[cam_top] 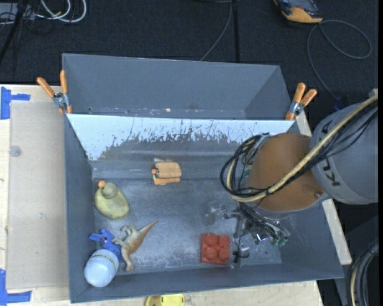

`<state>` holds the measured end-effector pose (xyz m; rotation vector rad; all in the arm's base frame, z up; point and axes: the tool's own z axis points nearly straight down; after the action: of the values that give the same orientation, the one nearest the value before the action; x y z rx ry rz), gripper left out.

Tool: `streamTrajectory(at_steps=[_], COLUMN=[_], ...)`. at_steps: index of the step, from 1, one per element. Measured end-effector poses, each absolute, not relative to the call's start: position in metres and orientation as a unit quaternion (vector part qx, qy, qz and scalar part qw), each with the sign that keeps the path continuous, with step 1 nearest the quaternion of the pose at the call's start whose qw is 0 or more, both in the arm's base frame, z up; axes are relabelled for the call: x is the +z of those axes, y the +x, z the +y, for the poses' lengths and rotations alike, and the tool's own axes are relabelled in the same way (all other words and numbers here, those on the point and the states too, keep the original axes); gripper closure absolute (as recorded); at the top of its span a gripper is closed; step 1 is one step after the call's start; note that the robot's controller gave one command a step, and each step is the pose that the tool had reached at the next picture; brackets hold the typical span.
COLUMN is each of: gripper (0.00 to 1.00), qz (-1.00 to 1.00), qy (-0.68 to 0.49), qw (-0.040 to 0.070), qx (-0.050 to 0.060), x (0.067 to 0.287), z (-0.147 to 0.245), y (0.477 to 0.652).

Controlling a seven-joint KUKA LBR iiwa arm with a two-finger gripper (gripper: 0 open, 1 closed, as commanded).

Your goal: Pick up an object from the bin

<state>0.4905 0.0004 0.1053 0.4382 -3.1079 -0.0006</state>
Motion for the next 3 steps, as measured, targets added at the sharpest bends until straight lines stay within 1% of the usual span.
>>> streamTrajectory(at_steps=[1, 3], gripper=[1.0, 1.0], qz=[-0.983, -0.982], qy=[0.186, 0.187], qw=[0.0, 0.0], qx=[0.0, 0.0], x=[0.0742, 0.0743], z=[0.0091, 0.0093], y=[0.4926, 0.4927])
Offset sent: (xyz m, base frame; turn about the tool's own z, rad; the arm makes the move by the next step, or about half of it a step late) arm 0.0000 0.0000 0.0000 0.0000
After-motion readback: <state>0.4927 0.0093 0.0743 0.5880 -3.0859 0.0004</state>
